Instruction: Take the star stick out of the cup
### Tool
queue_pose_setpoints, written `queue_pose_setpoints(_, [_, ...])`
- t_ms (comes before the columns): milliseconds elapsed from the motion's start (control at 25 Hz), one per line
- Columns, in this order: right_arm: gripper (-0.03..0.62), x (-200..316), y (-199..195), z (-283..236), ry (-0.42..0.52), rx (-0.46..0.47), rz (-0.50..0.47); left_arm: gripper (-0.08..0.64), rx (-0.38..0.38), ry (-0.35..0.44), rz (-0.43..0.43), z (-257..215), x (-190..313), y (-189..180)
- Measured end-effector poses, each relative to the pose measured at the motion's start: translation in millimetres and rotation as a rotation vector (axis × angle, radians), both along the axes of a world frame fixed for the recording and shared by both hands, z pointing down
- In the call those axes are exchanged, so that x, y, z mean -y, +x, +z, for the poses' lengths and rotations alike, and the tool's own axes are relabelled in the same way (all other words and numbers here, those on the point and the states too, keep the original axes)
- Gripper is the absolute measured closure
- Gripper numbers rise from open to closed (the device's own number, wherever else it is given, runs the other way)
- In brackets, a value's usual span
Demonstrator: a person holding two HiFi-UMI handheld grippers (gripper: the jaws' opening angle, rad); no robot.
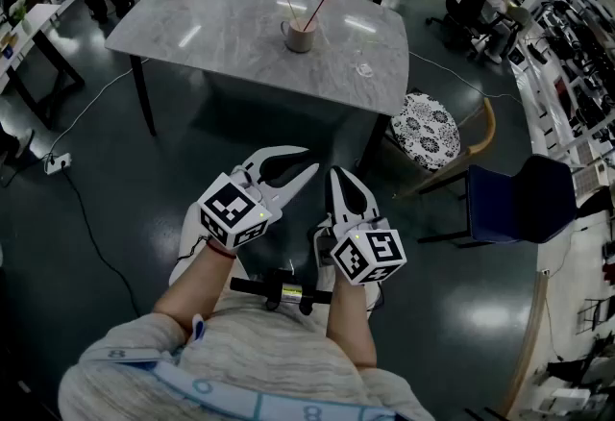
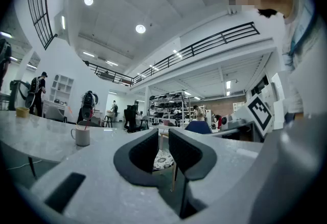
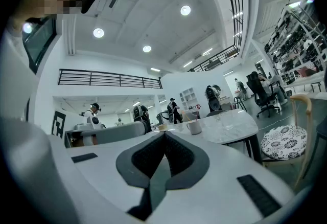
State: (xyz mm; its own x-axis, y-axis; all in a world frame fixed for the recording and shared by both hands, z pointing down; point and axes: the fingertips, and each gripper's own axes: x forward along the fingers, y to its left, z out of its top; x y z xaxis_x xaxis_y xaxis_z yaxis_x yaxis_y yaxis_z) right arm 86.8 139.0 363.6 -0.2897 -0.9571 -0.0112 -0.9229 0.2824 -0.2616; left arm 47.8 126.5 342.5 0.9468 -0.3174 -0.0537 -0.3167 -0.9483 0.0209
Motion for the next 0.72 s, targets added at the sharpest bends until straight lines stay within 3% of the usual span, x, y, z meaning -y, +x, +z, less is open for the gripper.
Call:
queue_pose_setpoints(560, [0.583, 7, -1, 2, -0.003, -0.002, -0.001, 0.491, 0.0, -0.001, 0.001, 3, 8, -1])
queue_pose_setpoints(720, [0.583, 9, -2, 2, 0.009, 0.036, -0.036, 0.491, -0.003, -0.007, -0.003, 4, 12, 0])
